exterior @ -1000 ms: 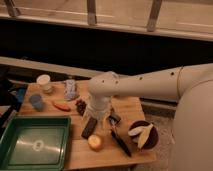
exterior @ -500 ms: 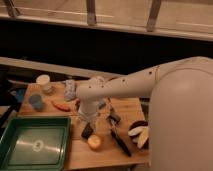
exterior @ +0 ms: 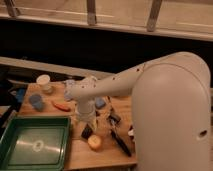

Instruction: Wipe red bowl with eraser

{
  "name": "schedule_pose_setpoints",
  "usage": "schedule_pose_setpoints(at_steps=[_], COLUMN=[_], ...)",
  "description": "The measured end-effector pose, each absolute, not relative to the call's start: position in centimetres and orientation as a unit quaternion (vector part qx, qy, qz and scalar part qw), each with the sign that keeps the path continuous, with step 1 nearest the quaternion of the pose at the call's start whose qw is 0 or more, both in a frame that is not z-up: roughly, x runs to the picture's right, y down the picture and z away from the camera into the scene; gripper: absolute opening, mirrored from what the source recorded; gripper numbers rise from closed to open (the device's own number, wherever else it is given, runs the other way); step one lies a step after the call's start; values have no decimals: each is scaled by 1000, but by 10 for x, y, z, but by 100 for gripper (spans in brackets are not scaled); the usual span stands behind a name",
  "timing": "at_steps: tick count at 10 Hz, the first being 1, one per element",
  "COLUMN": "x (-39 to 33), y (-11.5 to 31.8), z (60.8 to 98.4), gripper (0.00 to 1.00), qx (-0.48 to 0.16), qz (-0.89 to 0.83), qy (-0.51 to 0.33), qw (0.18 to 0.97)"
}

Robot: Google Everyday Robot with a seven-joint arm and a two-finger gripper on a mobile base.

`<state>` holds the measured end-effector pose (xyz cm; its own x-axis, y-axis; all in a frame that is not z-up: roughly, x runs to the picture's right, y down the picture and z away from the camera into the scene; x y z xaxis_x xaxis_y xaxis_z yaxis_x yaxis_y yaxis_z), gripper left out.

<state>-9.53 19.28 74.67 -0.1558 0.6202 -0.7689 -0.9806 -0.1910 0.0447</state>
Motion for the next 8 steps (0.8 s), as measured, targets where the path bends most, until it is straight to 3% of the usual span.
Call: schedule_pose_setpoints(at_steps=[8], x=[-96], y=[205], z=[780], gripper=[65], qx=[-343], qz=[688], qy=[293], qw=[569])
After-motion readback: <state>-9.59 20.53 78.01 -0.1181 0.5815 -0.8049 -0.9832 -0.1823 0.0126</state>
